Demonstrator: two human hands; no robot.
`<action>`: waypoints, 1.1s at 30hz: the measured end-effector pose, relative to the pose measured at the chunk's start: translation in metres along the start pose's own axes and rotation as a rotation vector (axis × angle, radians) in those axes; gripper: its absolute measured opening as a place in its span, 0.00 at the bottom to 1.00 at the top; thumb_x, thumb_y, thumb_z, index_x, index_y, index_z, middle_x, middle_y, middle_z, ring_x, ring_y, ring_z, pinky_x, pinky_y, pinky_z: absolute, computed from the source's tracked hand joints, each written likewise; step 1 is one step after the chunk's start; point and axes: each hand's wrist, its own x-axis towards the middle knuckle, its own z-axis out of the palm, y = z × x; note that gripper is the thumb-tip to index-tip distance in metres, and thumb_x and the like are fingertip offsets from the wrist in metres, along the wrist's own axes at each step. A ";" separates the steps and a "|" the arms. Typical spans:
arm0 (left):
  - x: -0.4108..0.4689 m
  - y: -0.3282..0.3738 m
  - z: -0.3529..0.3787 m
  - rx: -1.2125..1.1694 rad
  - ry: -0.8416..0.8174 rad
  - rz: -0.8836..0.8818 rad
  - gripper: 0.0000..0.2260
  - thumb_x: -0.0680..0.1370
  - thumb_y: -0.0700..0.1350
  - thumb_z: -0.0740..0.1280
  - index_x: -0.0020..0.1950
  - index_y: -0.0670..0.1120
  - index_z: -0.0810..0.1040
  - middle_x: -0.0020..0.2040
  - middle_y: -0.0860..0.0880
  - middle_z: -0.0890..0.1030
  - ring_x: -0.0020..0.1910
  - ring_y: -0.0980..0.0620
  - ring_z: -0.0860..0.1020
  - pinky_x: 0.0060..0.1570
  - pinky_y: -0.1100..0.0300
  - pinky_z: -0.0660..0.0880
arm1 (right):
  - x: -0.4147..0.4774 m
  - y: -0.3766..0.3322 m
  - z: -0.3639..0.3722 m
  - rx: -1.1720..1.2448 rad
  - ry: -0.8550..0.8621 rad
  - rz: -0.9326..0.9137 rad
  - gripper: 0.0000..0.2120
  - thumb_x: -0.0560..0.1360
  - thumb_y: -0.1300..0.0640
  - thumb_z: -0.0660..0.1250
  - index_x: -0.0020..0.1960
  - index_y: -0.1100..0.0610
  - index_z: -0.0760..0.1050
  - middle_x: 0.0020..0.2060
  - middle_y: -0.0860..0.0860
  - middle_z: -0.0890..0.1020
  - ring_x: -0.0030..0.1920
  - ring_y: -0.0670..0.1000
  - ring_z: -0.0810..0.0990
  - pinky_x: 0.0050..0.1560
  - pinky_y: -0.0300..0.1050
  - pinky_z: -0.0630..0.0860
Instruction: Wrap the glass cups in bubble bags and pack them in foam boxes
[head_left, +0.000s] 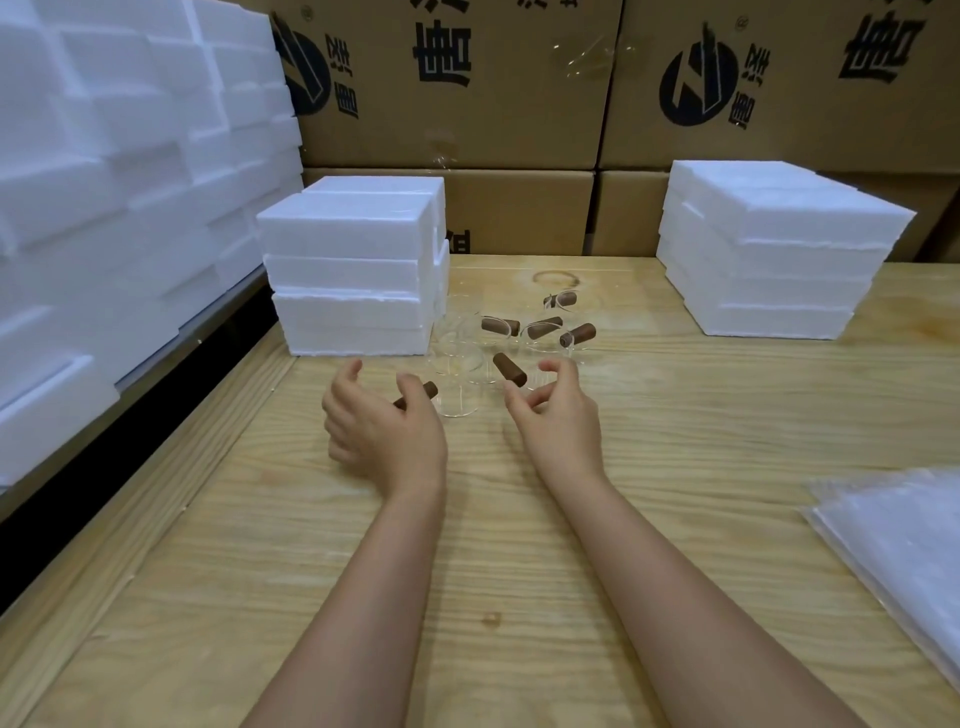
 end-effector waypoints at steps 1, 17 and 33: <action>0.004 -0.003 0.000 0.014 -0.040 -0.035 0.18 0.77 0.48 0.64 0.66 0.46 0.68 0.62 0.50 0.73 0.62 0.47 0.73 0.64 0.50 0.57 | 0.000 0.000 -0.001 0.008 0.008 0.002 0.22 0.75 0.47 0.68 0.63 0.54 0.67 0.35 0.45 0.77 0.42 0.48 0.77 0.41 0.43 0.68; -0.014 0.004 -0.012 -0.297 -0.049 0.010 0.06 0.79 0.39 0.64 0.43 0.48 0.74 0.47 0.46 0.81 0.47 0.45 0.79 0.51 0.49 0.76 | -0.032 -0.014 -0.008 0.218 0.015 -0.175 0.09 0.78 0.53 0.64 0.57 0.52 0.73 0.41 0.45 0.76 0.33 0.44 0.71 0.40 0.42 0.71; -0.079 0.020 -0.012 -0.517 -0.569 0.565 0.12 0.72 0.43 0.67 0.55 0.45 0.77 0.48 0.48 0.80 0.39 0.49 0.79 0.41 0.49 0.77 | -0.024 0.002 -0.078 1.027 -0.182 0.224 0.19 0.68 0.50 0.69 0.57 0.53 0.72 0.48 0.54 0.82 0.40 0.49 0.82 0.44 0.43 0.78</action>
